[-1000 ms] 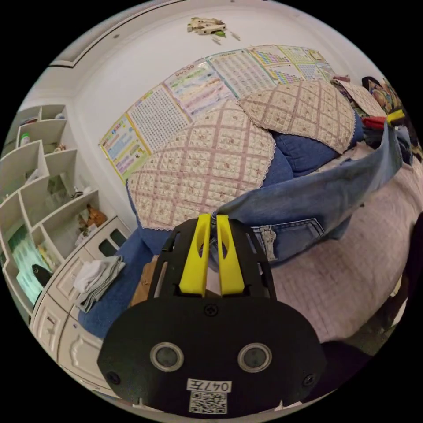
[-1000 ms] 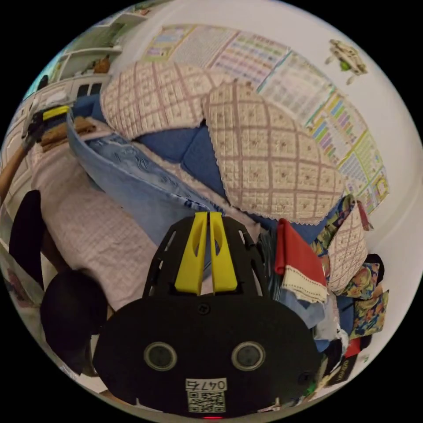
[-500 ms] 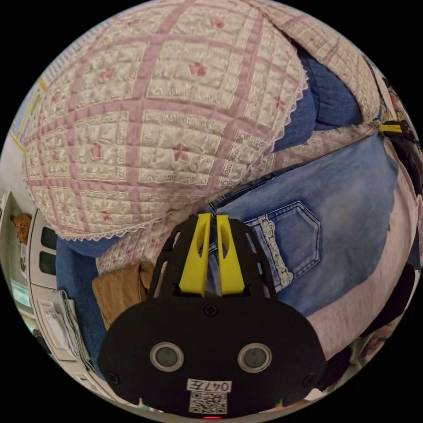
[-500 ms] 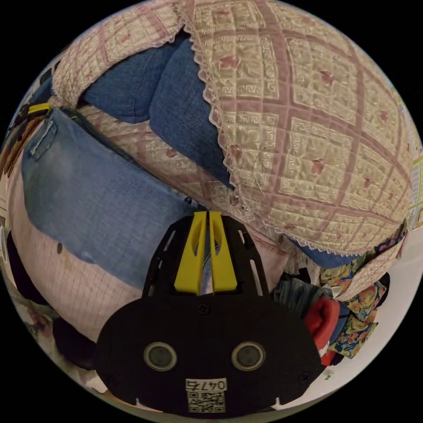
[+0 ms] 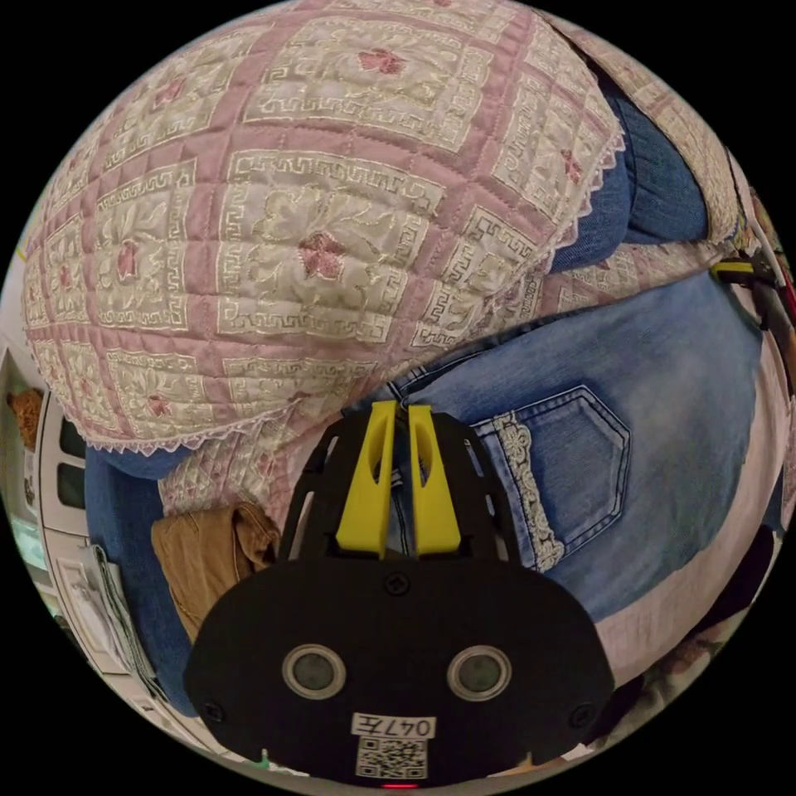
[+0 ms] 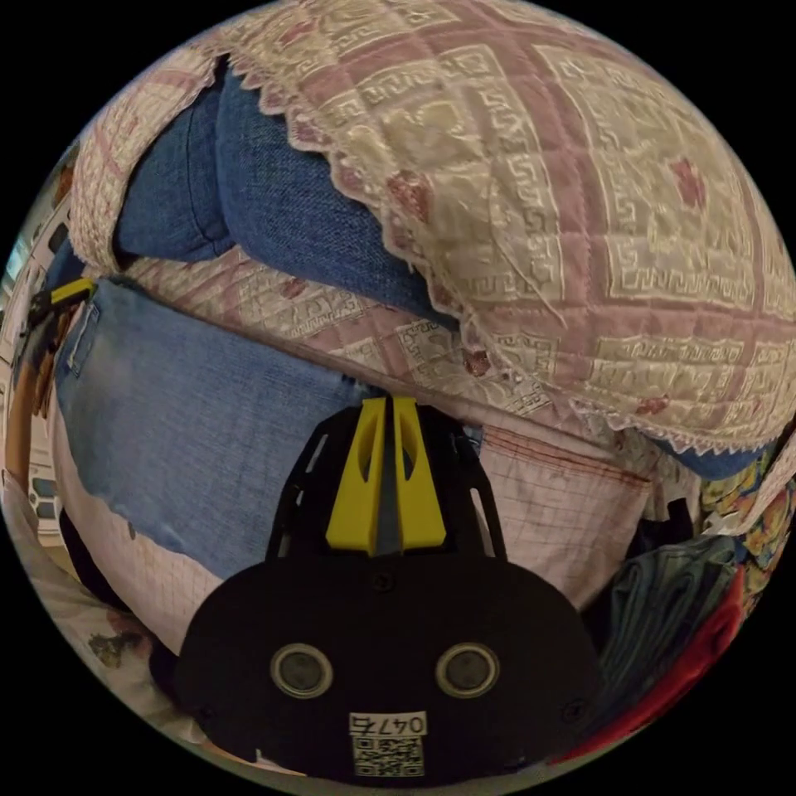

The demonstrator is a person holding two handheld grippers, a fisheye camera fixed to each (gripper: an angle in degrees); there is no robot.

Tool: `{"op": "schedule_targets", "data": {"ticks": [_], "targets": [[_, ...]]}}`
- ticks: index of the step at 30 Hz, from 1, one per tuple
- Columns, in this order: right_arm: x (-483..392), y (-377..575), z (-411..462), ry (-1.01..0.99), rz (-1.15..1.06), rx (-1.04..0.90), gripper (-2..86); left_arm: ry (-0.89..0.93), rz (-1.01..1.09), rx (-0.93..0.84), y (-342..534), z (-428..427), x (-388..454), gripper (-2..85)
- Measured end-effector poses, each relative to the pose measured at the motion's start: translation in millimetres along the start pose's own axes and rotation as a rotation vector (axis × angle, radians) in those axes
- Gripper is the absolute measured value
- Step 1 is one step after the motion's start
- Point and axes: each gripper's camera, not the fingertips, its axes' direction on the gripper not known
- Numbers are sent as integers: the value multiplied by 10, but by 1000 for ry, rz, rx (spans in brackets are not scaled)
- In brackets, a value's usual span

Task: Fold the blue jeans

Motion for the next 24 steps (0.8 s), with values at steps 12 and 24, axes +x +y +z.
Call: {"op": "schedule_targets", "data": {"ticks": [12,24], "targets": [[663,2148,-216,-115,300,292,130,-138,-304,77,681,-1077,-499,99],[1526,4386,1247,-709,890,444,107,261,2,216,2396,-2392,2221,84]]}}
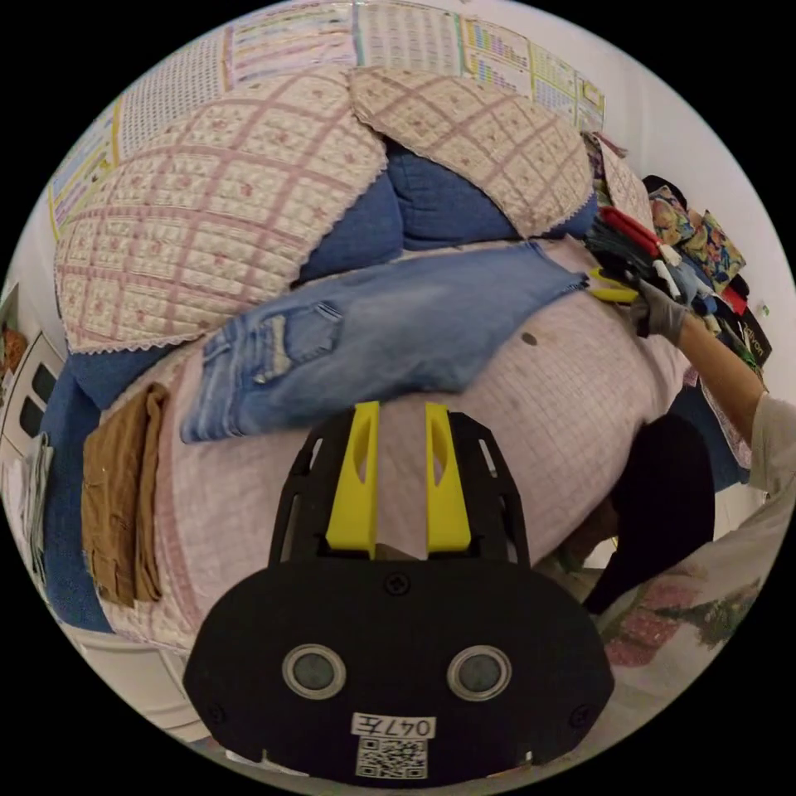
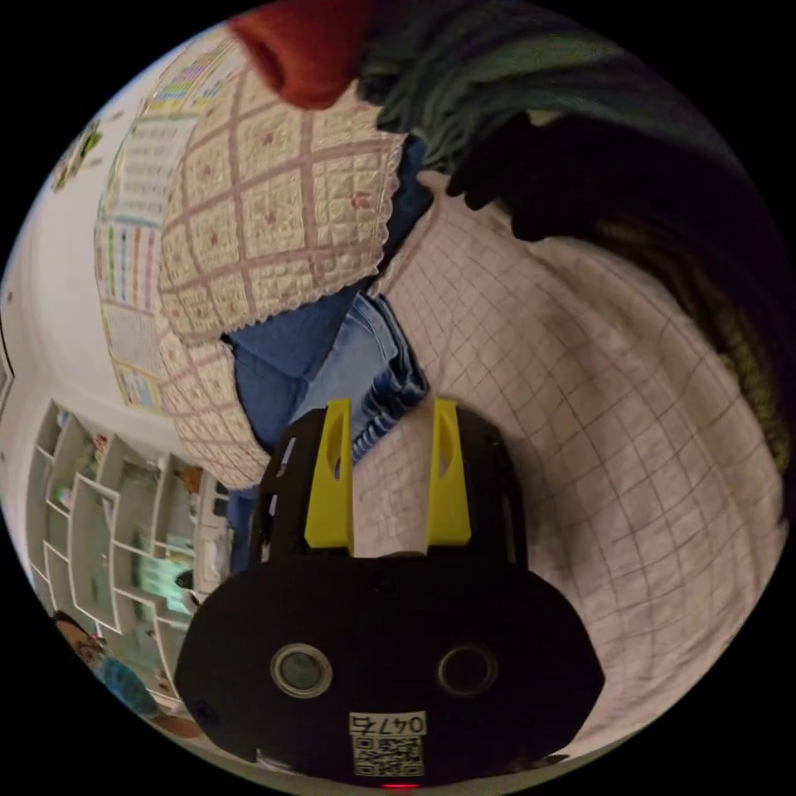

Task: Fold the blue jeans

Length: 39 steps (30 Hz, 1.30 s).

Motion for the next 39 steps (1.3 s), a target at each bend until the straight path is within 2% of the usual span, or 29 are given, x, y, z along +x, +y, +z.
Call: {"op": "schedule_targets", "data": {"ticks": [5,13,17,19,21,26,31,35,39], "targets": [[432,120,-80,-81,73,18,105,66,-63,-37,-278,117,324,89],[851,296,-206,-118,79,17,83,-57,-89,-136,-966,280,675,95],[961,373,-326,-92,40,-8,60,-111,-115,-98,-1171,53,771,73],[1024,407,-382,-108,49,-21,35,-173,-96,-68,-1264,-88,842,15],[1079,442,-440,-166,60,-27,16,-178,-71,-22,-1406,-424,880,0],[923,549,-701,-108,-21,-29,6,-80,-58,22,-1736,-1037,695,-7],[923,641,-825,-2,47,-34,37,-30,1,-51,-2034,-1075,706,-8],[857,688,-984,-31,88,-2,14,-25,19,-39,-2286,-1333,772,-9],[371,637,-1331,-25,-64,-3,9,-63,91,-37,-2603,-1796,912,-9]]}}
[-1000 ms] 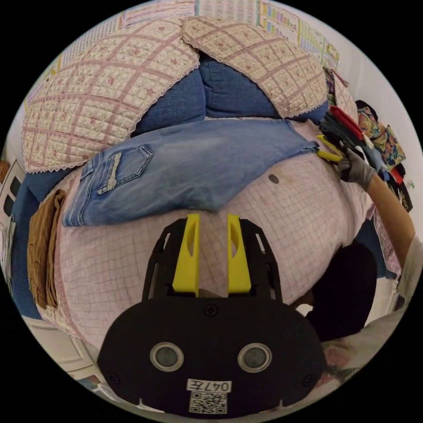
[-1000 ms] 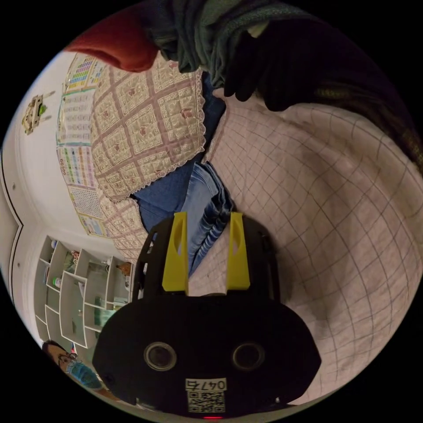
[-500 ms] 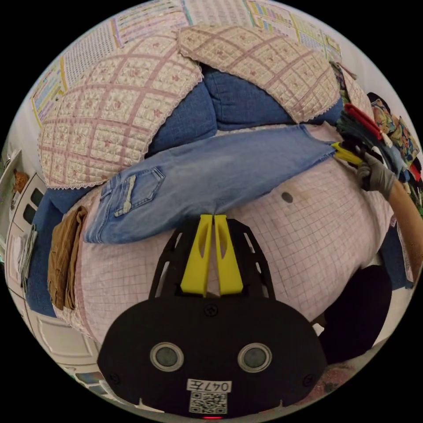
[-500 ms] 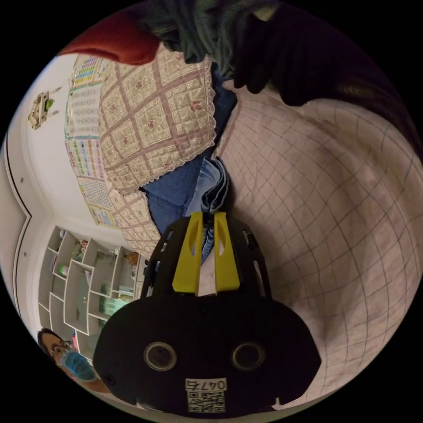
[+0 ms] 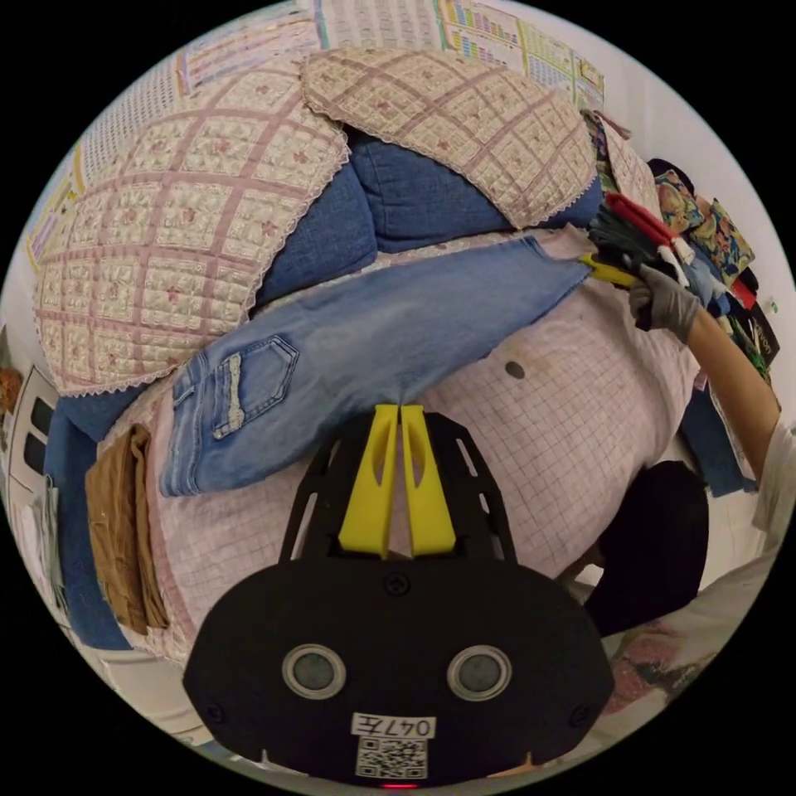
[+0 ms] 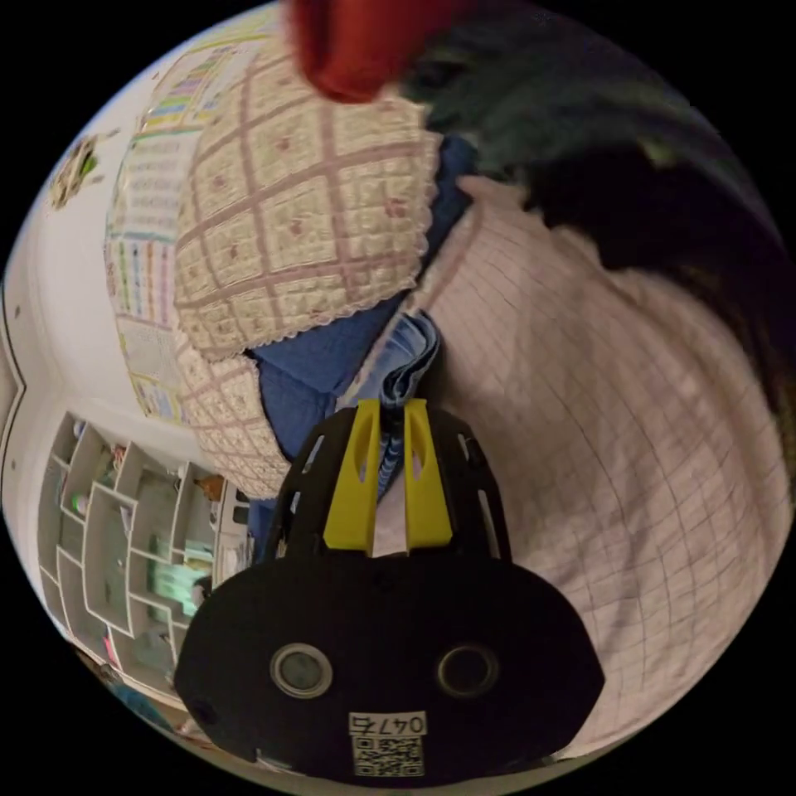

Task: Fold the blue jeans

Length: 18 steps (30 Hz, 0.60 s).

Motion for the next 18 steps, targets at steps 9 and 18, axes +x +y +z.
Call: {"op": "schedule_targets", "data": {"ticks": [9,18], "targets": [[-227,760,-1596,15,-141,47,8,60,218,-110,52,-688,1010,-10],[363,1607,-2185,-23,154,91,7,26,225,-157,259,-374,1502,-7]]}}
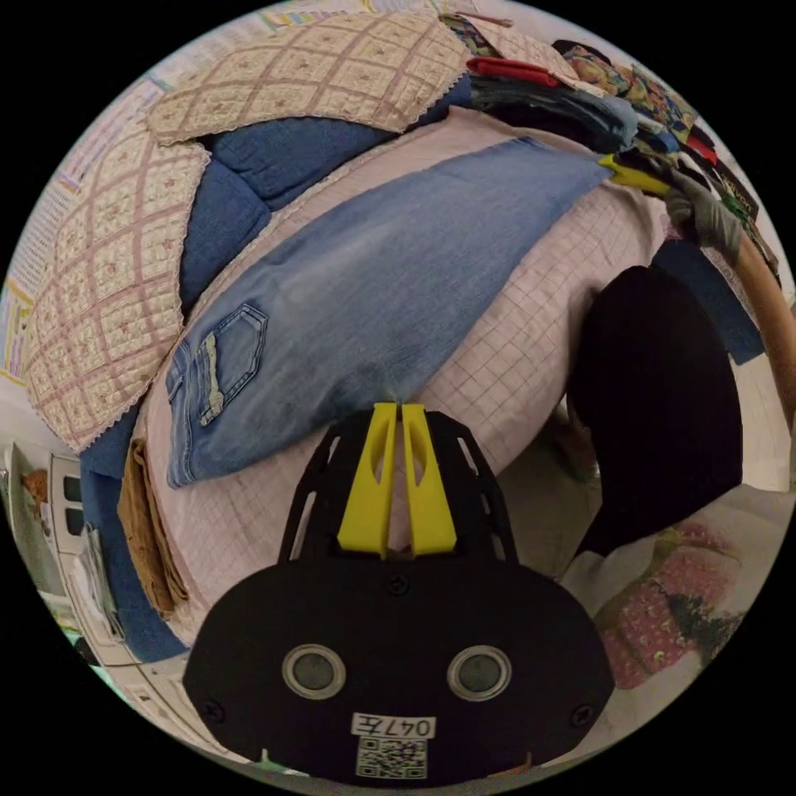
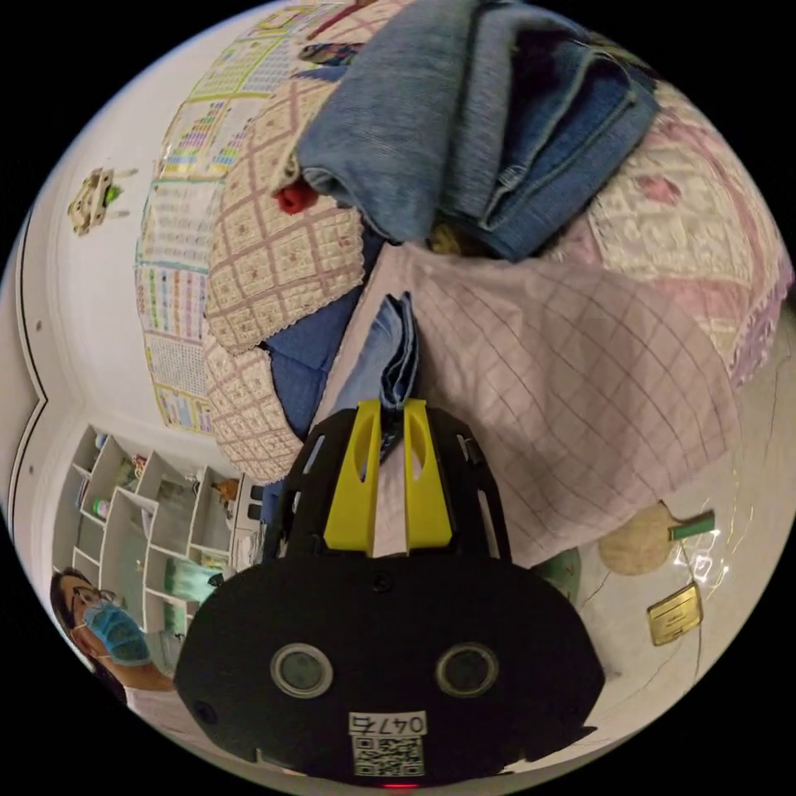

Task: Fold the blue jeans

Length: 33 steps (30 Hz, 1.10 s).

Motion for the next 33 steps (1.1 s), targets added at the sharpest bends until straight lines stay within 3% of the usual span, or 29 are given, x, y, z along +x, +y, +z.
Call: {"op": "schedule_targets", "data": {"ticks": [3,7,10,12,20,24,29,33], "targets": [[-356,39,-118,35,-17,64,6,182,-102,76,247,-183,-392,-5],[-1395,43,-254,172,-250,109,7,322,-233,214,502,-503,-867,-9],[-2006,59,-261,229,-365,121,8,453,-238,331,204,-744,-1077,-10],[-2203,61,-260,228,-378,127,8,526,-173,380,-468,-798,-1038,-10],[-2617,32,-385,135,-363,123,9,419,-10,173,-3135,-32,-251,-10],[-2846,-7,-449,83,-383,116,9,212,30,64,-3888,470,214,-10],[-3279,-37,-426,81,-445,91,9,213,12,39,-4036,752,222,-10],[-3588,-39,-407,80,-462,112,9,259,20,118,-3625,298,65,-10]]}}
